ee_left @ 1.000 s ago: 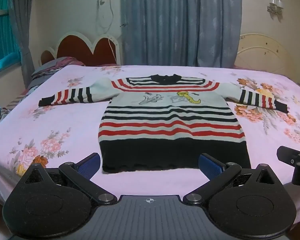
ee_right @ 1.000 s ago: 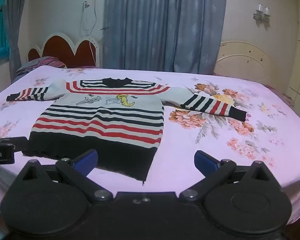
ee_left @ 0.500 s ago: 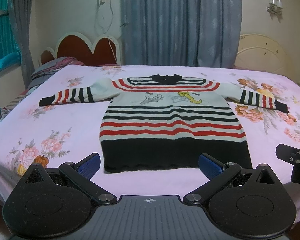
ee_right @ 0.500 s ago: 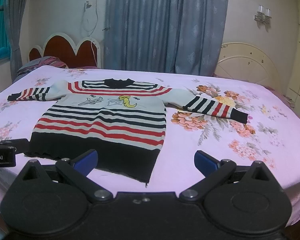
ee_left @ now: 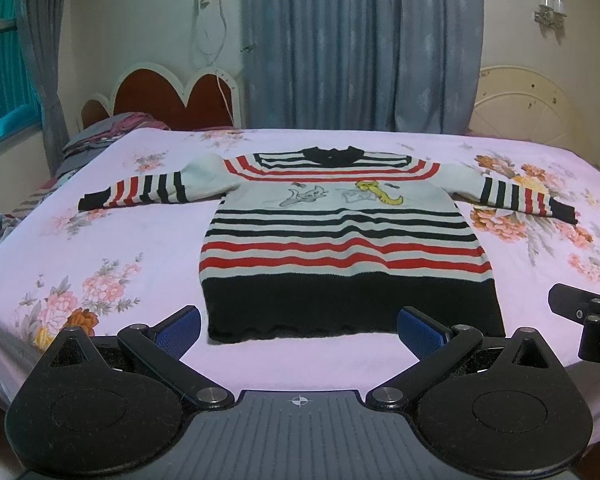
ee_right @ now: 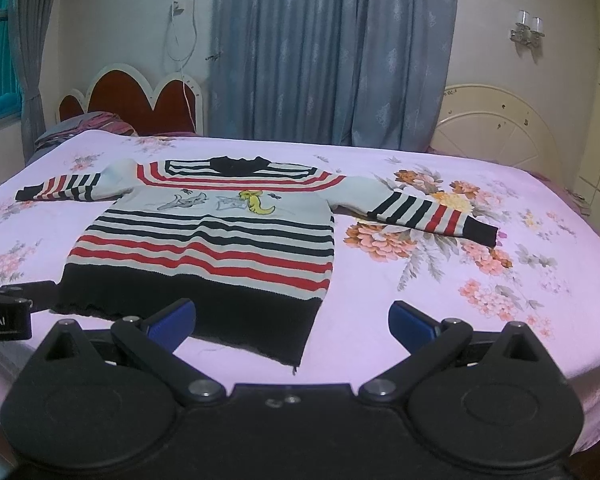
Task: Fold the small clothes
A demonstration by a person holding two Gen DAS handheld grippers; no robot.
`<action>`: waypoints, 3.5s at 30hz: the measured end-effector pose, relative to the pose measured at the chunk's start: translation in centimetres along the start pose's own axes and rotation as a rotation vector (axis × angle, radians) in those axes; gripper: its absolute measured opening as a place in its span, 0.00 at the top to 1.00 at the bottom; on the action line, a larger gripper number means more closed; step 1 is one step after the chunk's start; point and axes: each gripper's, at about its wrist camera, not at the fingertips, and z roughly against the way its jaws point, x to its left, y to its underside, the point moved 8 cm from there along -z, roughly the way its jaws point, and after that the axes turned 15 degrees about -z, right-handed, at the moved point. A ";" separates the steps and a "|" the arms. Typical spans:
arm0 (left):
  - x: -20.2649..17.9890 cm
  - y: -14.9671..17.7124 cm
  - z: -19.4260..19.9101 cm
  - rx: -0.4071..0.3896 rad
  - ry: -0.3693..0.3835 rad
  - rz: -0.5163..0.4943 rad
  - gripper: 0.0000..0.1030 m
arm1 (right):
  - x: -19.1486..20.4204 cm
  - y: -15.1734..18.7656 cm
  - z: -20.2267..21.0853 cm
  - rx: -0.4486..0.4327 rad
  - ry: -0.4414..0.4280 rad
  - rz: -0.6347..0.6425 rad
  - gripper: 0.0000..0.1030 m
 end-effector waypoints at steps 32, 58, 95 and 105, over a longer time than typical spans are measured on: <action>0.0 0.4 0.0 0.011 -0.004 -0.002 0.00 | -0.3 -0.1 -0.2 0.001 -0.001 -0.002 0.01; 1.3 -1.0 -1.8 0.005 -0.005 -0.008 0.00 | 0.2 -0.8 -1.3 -0.009 0.025 -0.006 0.01; -1.9 -13.1 -20.5 -0.037 0.177 -0.005 0.00 | -9.3 -10.7 -16.5 -0.093 0.310 -0.180 0.09; -7.2 -17.9 -25.7 0.020 0.147 0.003 0.00 | -18.1 -13.6 -23.5 -0.055 0.345 -0.273 0.27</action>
